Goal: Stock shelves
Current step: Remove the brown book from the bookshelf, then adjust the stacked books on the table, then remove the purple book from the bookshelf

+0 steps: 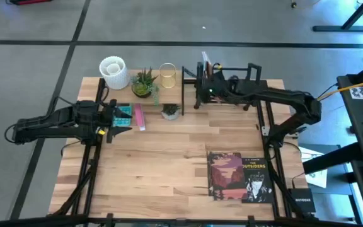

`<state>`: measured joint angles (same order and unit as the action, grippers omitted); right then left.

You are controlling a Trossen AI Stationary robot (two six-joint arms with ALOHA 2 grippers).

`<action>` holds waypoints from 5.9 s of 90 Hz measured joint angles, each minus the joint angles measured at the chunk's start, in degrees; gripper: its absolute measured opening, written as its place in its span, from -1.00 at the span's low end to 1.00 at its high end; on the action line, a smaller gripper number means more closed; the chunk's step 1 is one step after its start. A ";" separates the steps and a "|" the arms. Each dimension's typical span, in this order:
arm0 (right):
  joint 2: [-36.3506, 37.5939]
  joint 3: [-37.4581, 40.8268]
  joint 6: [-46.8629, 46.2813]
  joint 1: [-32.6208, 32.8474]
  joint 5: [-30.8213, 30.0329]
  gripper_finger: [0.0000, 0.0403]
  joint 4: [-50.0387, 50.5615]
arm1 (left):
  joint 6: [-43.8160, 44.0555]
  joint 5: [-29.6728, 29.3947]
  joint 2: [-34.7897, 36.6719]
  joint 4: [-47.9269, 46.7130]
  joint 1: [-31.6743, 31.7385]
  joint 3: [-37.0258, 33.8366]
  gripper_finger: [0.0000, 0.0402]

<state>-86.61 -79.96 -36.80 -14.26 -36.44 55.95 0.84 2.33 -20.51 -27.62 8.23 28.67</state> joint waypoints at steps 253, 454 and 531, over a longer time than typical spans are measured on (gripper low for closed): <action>-26.18 -3.36 -48.44 39.63 42.52 0.24 -23.63 | 0.02 1.52 -0.17 0.05 -0.04 0.02 0.18; -34.62 -7.89 -36.05 52.87 44.70 -0.29 -12.75 | 0.02 1.24 -0.17 0.07 -0.07 -0.01 0.18; -34.51 -25.61 -29.75 52.93 11.71 -0.29 11.29 | 0.02 1.07 -0.37 0.08 -0.07 -0.02 0.18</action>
<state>-121.12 -105.58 -66.55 38.67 -24.73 67.24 0.86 3.40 -20.89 -27.55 8.16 28.65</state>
